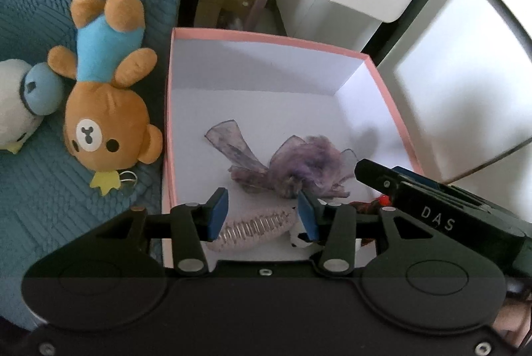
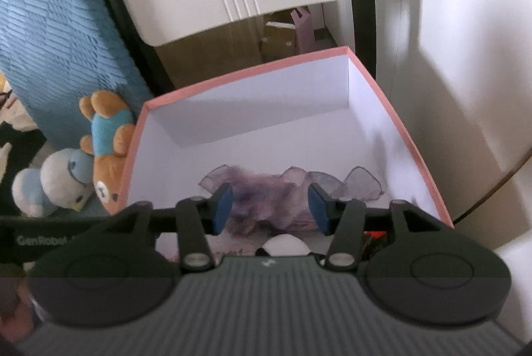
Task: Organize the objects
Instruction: 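Open left tool to drop the lavender plush while right tool releases tulle into box, then withdraw both open tools up and away from the pink box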
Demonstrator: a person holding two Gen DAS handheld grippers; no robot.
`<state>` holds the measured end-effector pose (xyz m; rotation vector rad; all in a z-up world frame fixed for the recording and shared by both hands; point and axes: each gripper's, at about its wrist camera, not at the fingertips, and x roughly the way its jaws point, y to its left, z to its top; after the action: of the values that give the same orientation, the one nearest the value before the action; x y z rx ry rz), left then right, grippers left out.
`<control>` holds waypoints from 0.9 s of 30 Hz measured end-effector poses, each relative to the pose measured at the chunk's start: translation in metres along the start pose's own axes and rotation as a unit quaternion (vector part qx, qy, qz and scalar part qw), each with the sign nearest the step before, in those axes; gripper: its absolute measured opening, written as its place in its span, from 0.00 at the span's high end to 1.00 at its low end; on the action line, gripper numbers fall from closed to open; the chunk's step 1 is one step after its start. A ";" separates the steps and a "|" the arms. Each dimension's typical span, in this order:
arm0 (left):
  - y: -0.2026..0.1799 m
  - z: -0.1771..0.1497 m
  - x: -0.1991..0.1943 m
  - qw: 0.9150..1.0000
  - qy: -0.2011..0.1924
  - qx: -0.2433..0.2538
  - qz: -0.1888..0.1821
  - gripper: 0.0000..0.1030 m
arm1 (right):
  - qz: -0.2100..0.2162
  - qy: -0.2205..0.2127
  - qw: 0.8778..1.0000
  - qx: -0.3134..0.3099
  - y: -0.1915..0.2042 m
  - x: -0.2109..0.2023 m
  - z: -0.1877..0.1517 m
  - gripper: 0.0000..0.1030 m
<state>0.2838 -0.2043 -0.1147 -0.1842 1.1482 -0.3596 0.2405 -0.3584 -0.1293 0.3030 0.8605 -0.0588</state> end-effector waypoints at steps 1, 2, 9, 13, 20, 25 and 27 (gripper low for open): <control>0.000 -0.001 -0.005 1.000 -0.004 0.001 -0.001 0.57 | 0.001 -0.004 1.000 -0.001 0.002 -0.005 0.000 0.49; 0.000 -0.002 -0.012 1.000 -0.008 0.002 -0.003 0.57 | 0.002 -0.007 1.000 -0.001 0.005 -0.010 0.000 0.49; 0.000 -0.013 -0.055 0.999 -0.037 0.000 -0.024 0.56 | 0.008 -0.033 0.999 -0.014 0.027 -0.047 0.002 0.49; 0.001 -0.019 -0.085 0.998 -0.061 0.003 -0.030 0.55 | 0.014 -0.053 0.998 -0.019 0.041 -0.073 0.002 0.49; 0.013 -0.037 -0.145 0.993 -0.112 0.009 -0.033 0.51 | 0.030 -0.087 0.995 -0.026 0.065 -0.130 -0.007 0.49; 0.023 -0.059 -0.189 0.988 -0.150 0.011 -0.030 0.45 | 0.050 -0.110 0.992 -0.031 0.083 -0.171 -0.024 0.45; 0.028 -0.070 -0.205 0.985 -0.168 0.008 -0.034 0.39 | 0.057 -0.118 0.990 -0.043 0.091 -0.184 -0.032 0.45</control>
<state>0.1513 -0.0991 0.0235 -0.2591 0.8075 -0.3816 0.1120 -0.2750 0.0115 0.2581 0.6084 0.0476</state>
